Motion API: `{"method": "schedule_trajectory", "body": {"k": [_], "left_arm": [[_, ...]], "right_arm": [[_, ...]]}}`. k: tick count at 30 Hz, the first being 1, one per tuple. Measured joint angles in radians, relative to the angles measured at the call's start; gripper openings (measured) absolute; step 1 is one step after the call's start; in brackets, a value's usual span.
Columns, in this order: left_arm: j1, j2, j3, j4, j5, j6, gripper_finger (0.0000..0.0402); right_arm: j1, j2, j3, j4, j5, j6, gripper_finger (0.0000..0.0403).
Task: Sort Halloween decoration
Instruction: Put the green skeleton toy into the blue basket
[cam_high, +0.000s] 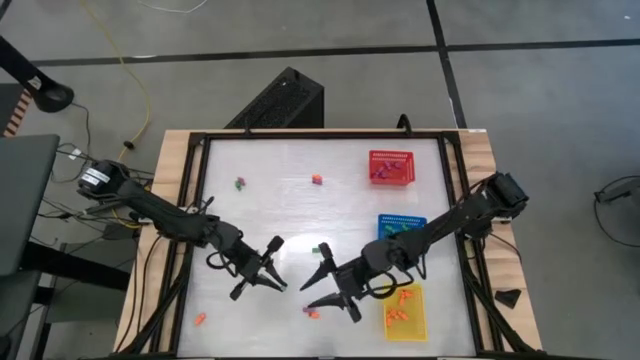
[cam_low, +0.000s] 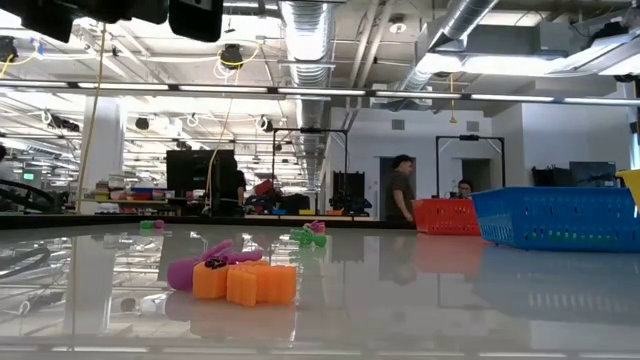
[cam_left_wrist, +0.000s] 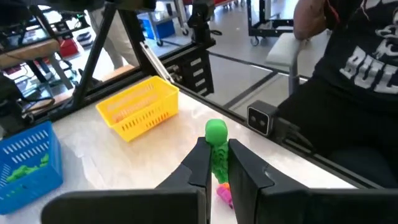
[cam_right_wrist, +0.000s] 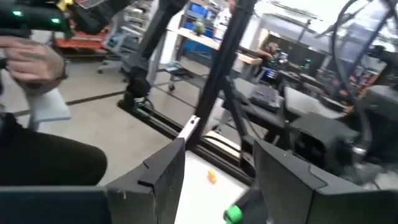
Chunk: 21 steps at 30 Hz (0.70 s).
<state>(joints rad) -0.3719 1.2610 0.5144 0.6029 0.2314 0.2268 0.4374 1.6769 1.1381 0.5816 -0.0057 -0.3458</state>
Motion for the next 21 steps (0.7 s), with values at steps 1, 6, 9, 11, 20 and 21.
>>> {"method": "schedule_trajectory", "body": {"k": [1, 6, 9, 11, 20, 21], "left_arm": [[0.003, 0.0, 0.0, 0.0, 0.0, 0.0, 0.0017], [0.016, -0.003, 0.002, 0.018, 0.0, -0.003, 0.0017], [0.017, -0.003, 0.002, 0.02, 0.0, -0.011, 0.0017], [0.016, -0.003, 0.002, 0.014, 0.001, -0.022, 0.0017], [0.016, -0.003, 0.002, -0.014, 0.052, -0.047, 0.0018], [0.016, -0.003, 0.002, -0.016, 0.052, -0.044, 0.0018]], "right_arm": [[0.003, 0.011, 0.0, 0.006, -0.022, 0.006, 0.0219], [-0.002, 0.111, 0.063, 0.054, -0.103, -0.002, 0.0219], [-0.014, 0.176, 0.125, 0.021, -0.103, -0.004, 0.0219], [-0.026, 0.214, 0.169, -0.003, -0.102, -0.011, 0.0219], [-0.085, 0.263, 0.277, -0.238, -0.098, -0.014, 0.0218], [-0.089, 0.262, 0.277, -0.242, -0.098, -0.005, 0.0216]]}}
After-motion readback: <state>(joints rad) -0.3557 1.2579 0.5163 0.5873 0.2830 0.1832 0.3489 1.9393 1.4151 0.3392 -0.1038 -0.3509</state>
